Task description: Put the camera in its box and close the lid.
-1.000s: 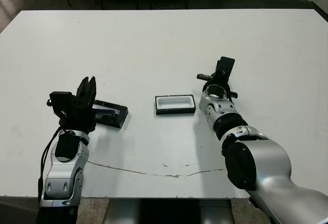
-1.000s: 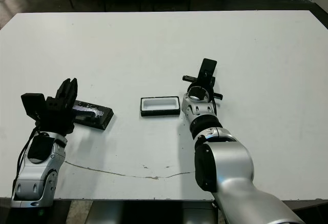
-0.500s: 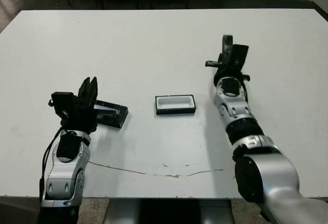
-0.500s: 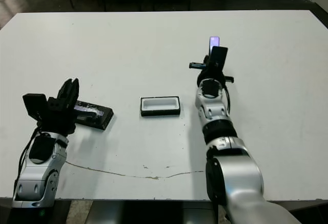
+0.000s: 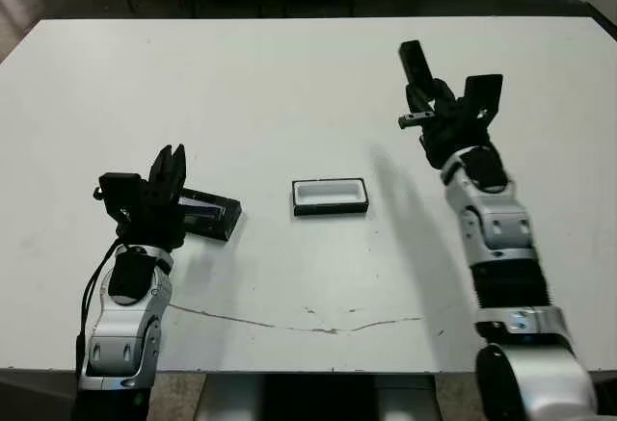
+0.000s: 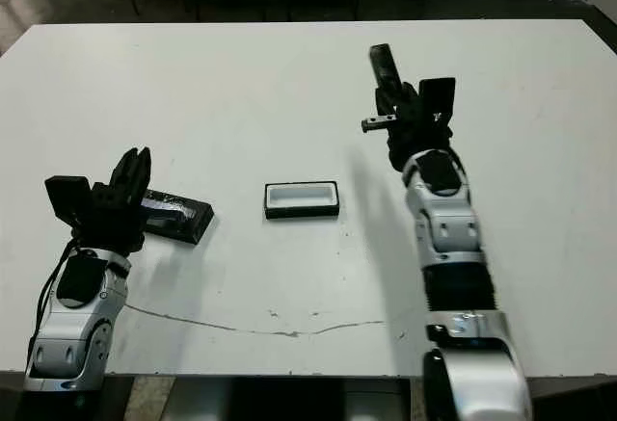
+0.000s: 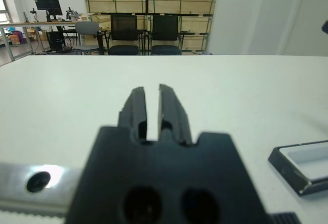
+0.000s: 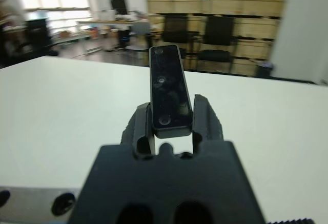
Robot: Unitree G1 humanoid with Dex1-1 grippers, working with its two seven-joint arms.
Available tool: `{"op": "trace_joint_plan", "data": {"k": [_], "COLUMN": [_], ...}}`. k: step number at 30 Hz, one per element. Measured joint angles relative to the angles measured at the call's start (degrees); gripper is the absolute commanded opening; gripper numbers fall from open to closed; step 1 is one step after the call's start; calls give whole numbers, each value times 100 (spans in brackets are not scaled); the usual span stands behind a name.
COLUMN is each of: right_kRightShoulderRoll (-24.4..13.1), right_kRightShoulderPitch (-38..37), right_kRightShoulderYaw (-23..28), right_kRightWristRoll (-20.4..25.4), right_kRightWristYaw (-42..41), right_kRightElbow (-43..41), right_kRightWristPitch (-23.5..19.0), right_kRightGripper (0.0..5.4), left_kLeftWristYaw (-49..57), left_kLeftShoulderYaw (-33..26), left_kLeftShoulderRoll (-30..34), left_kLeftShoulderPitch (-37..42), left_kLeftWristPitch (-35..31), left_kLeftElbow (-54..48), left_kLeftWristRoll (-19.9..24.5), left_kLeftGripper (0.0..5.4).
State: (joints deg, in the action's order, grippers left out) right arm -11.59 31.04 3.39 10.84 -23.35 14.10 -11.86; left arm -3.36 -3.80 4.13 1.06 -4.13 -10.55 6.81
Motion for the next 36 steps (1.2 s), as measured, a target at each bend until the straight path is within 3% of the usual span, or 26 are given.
{"op": "trace_joint_plan", "data": {"k": [12, 19, 26, 36], "right_kRightShoulderRoll": [-851, -1163, -1424, -1454], "right_kRightShoulderPitch": [515, 1211, 1679, 1731], "right_kRightShoulderYaw": [-186, -595, -1175, -1757], "right_kRightWristRoll": [467, 222, -217, -667], "right_kRightWristYaw": [-2577, -3959, -4748, -5074], "right_kRightElbow": [1039, 2129, 2237, 1873], "right_kRightWristPitch": [60, 651, 295, 312], "right_kRightGripper": [43, 43, 43, 43], "left_kLeftWristYaw": [-1, -16, -15, -14], "left_kLeftShoulderYaw": [4, 2, 0, 2], "left_kLeftShoulderRoll": [0, 1, 1, 0], "left_kLeftShoulderPitch": [-2, -13, -33, -40], "left_kLeftWristPitch": [-19, 1, 8, 5], "left_kLeftElbow": [-27, -26, -27, -30], "left_kLeftWristRoll": [-59, -59, -69, -68], "left_kLeftGripper": [0, 0, 0, 0]}}
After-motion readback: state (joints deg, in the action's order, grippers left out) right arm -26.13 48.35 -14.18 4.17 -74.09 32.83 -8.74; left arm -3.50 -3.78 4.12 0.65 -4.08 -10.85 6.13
